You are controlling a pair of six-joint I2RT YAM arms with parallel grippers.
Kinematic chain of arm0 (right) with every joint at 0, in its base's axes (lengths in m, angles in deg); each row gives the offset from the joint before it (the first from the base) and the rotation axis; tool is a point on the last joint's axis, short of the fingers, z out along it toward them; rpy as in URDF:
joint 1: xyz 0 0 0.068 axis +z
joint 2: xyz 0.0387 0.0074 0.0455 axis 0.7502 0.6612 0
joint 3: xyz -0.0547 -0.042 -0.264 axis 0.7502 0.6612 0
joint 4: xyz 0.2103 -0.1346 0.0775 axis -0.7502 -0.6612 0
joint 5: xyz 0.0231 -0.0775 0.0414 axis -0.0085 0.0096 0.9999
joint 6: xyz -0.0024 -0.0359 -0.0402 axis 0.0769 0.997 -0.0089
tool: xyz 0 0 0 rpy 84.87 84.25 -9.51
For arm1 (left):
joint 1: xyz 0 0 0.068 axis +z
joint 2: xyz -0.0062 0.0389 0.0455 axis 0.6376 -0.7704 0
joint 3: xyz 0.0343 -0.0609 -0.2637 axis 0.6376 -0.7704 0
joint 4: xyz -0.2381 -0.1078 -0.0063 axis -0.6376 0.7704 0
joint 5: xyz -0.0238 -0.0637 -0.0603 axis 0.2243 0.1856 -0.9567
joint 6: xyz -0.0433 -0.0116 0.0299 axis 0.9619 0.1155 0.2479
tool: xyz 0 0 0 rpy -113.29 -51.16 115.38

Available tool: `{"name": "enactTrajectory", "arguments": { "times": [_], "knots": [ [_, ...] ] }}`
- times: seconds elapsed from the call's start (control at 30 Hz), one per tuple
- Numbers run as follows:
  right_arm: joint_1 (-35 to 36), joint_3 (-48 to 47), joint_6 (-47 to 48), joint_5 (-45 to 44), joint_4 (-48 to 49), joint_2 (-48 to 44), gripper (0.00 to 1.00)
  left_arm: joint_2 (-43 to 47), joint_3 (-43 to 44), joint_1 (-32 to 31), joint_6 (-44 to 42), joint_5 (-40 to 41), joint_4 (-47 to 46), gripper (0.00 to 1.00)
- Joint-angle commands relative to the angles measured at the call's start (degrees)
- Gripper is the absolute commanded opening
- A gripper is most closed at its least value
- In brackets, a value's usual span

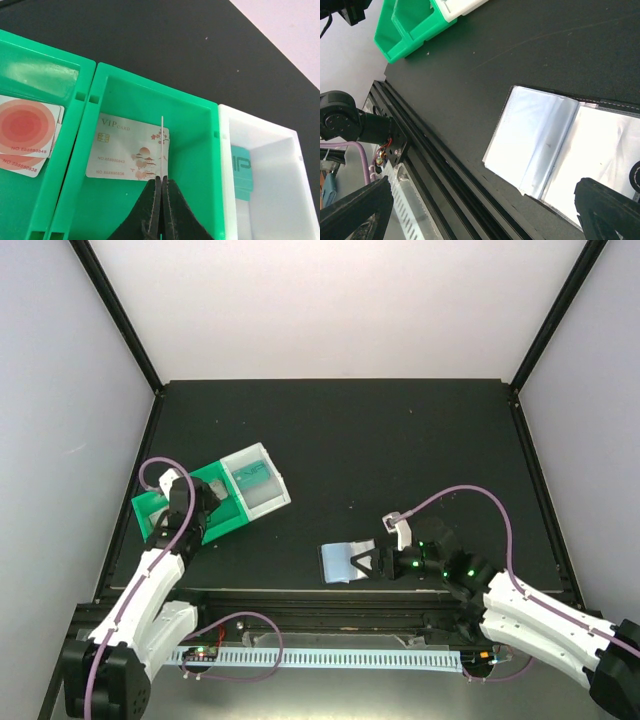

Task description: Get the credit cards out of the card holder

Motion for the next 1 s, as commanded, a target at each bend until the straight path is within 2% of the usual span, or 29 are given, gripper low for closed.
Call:
{"name": "enactTrajectory", "arguments": {
  "times": [0.0,0.4,0.97],
  "knots": [
    [0.1,-1.4,1.1,0.0,0.3,0.5,1.0,-2.4,-1.1,1.0,0.4,-1.9,-5.7,0.02],
    [0.2,-1.4,1.8,-0.2,-0.7,-0.1,1.0,-10.4,-1.5,2.6,-0.2,-4.5,-12.6,0.02],
    [0.1,-0.9,2.2,-1.0,-1.4,-0.7,1.0,-18.4,0.8,3.6,-3.6,-6.2,-13.0,0.01]
  ]
}}
